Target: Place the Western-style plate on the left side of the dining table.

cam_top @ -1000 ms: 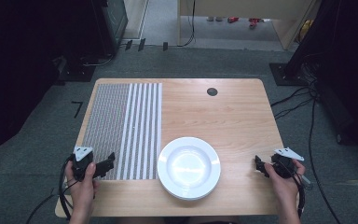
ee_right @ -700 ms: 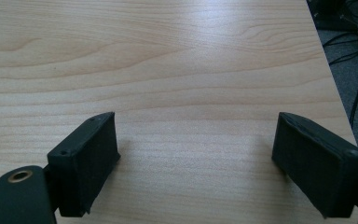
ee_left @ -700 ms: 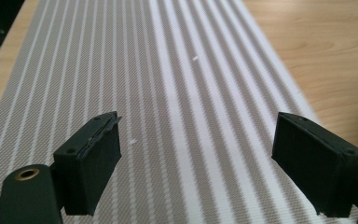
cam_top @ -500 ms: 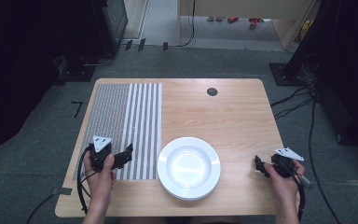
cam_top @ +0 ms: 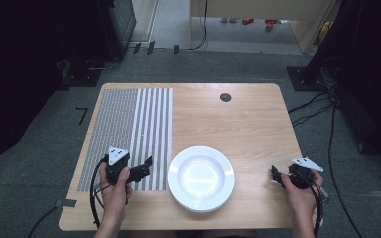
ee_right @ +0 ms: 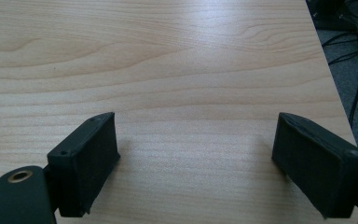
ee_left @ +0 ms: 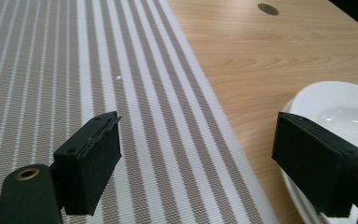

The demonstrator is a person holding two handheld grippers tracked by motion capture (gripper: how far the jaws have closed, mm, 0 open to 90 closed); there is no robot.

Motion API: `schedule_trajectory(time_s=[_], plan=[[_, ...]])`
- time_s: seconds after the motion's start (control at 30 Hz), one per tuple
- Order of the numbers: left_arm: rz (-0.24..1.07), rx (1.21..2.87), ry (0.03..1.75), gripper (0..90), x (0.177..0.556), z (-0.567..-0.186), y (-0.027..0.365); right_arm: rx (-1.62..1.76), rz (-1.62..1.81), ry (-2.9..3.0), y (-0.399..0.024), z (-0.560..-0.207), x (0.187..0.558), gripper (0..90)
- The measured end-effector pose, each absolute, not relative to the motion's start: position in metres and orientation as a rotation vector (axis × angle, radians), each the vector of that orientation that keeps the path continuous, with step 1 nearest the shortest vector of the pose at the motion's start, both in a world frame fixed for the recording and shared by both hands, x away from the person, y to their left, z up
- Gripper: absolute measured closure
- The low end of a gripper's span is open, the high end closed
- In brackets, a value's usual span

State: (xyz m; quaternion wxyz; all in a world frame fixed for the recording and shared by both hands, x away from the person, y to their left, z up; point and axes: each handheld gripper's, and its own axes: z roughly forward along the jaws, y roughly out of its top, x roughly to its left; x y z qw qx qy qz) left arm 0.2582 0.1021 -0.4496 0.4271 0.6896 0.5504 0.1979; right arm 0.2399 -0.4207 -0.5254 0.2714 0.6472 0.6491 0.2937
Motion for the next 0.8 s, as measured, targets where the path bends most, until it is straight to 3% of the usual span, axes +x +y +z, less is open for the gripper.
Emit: schedule_trajectory(time_s=[0.8], plan=[[0.432, 1.796, 1.325, 15.7, 0.252, -0.462, 0.08, 1.755, 0.825, 1.696, -0.398, -0.515, 0.239, 14.9]])
